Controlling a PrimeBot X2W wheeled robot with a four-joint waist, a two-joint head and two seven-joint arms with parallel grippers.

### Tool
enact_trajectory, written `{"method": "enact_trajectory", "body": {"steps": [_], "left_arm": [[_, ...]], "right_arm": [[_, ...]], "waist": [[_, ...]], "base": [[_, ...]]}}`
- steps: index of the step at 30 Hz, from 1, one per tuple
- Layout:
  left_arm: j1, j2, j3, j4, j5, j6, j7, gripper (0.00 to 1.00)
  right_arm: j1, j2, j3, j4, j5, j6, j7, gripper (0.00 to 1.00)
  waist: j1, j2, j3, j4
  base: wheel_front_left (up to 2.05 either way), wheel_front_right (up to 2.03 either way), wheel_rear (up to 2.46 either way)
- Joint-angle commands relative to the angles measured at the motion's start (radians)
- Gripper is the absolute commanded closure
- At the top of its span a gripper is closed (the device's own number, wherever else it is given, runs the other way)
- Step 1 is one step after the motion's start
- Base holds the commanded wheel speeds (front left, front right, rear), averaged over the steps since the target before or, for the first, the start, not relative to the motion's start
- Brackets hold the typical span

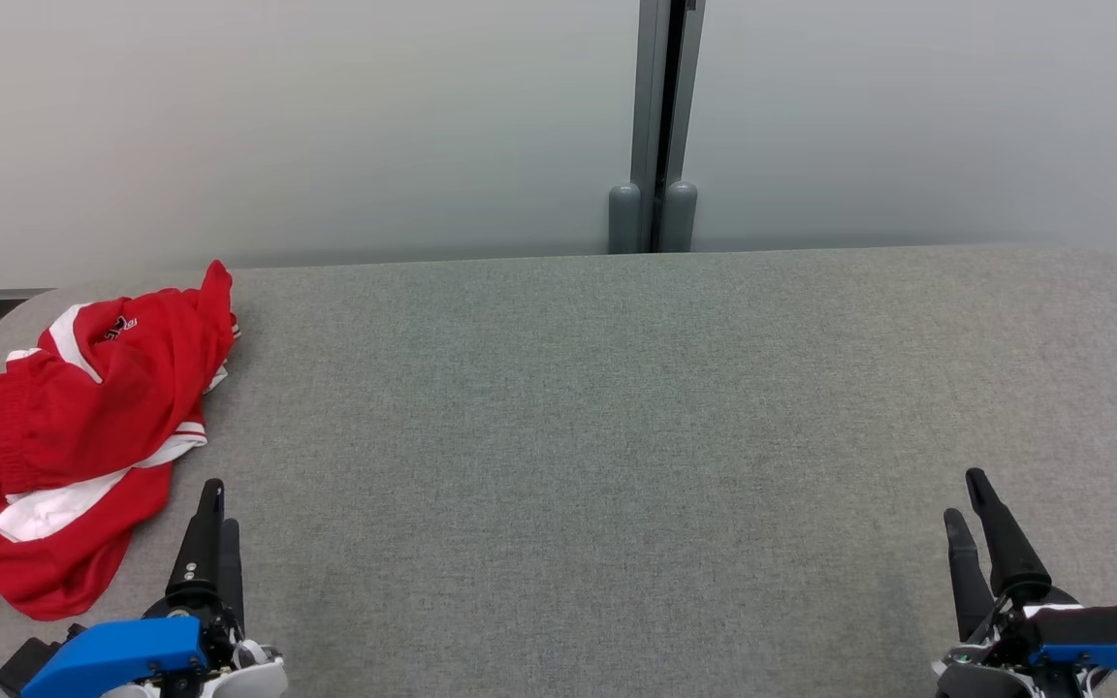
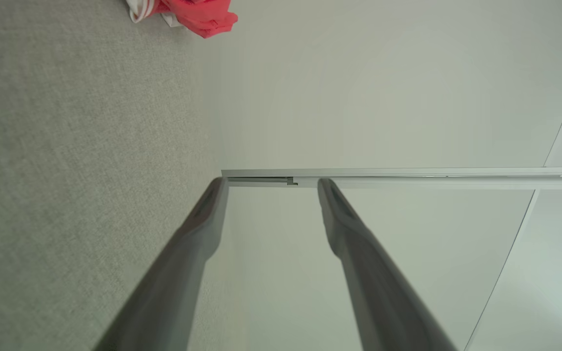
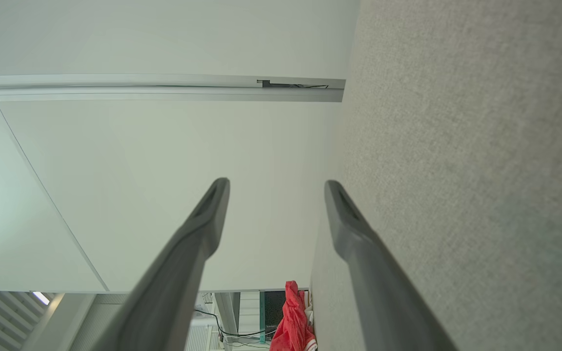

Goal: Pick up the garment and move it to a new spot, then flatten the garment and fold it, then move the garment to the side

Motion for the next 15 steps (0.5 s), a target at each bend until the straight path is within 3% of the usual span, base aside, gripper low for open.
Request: {"method": "enact_trajectory", "body": {"steps": [1, 15], "left_arm": [[-0.026, 0.006, -0.003, -0.023, 0.019, 0.0, -0.01, 0.0], [-0.039, 0.009, -0.003, -0.061, 0.288, 0.007, -0.073, 0.0]], "right_arm": [[-0.014, -0.005, 0.003, -0.024, -0.018, 0.001, -0.011, 0.0], [-0.009, -0.005, 0.023, -0.074, -0.244, 0.002, -0.074, 0.0]], "waist": [[0.0, 0.0, 0.0, 0.0], [0.0, 0.0, 0.002, 0.003]], "base": [[0.0, 0.0, 0.0], [0.0, 0.0, 0.0]]}}
